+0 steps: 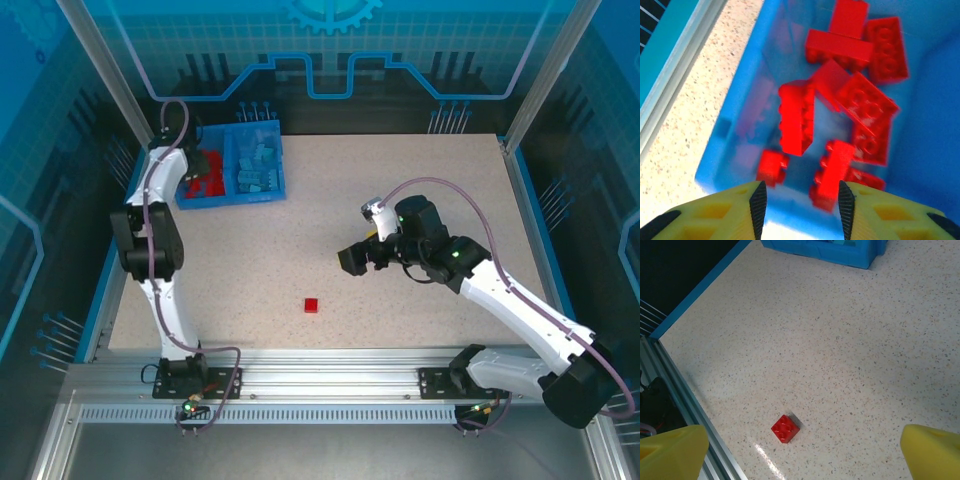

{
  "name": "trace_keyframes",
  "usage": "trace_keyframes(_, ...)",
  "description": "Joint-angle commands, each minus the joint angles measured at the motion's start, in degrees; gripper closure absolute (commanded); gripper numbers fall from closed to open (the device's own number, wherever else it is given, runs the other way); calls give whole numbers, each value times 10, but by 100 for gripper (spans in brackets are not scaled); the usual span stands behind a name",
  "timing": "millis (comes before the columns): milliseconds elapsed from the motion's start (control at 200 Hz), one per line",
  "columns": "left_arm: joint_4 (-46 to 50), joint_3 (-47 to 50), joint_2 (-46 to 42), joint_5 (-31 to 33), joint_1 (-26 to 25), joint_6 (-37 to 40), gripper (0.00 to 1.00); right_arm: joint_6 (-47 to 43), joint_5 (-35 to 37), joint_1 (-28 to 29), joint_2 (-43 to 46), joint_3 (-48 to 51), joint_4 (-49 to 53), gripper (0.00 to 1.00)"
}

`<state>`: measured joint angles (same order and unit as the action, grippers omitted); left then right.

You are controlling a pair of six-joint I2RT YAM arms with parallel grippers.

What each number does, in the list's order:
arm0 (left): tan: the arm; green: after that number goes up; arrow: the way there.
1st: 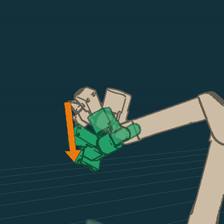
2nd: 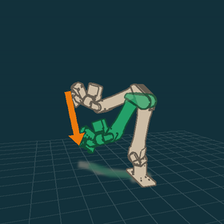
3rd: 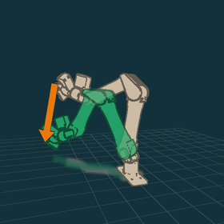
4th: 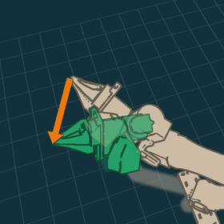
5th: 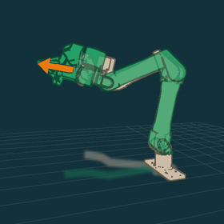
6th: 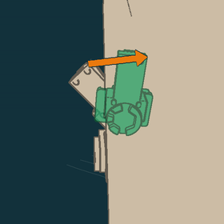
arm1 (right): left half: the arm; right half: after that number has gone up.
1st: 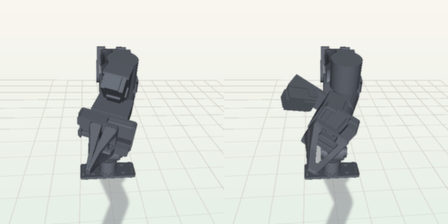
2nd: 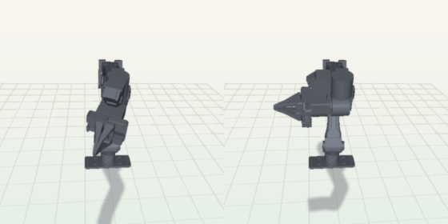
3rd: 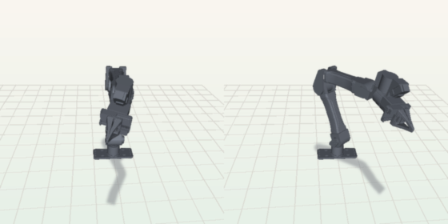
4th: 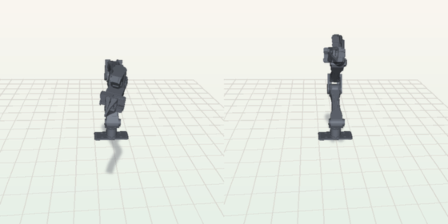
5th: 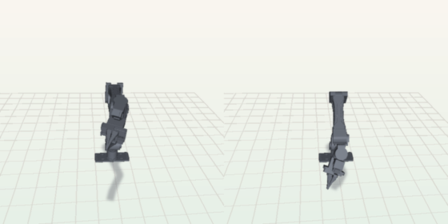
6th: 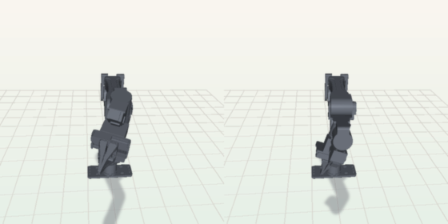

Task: Sort the legos into containers by color

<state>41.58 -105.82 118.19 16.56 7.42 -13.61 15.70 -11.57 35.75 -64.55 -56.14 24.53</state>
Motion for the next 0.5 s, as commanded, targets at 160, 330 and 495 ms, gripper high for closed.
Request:
trace_keyframes(160, -25, 209, -279, -121, -121, -37, 54, 10, -3, 7, -29, -7, -17, 0)
trace_keyframes(330, -9, 334, -375, -73, -264, -106, 54, 29, 50, 2, -19, 13, -37, 0)
trace_keyframes(495, -13, 426, -407, -41, -401, -218, 54, 61, 70, -23, -1, 40, -46, 0)
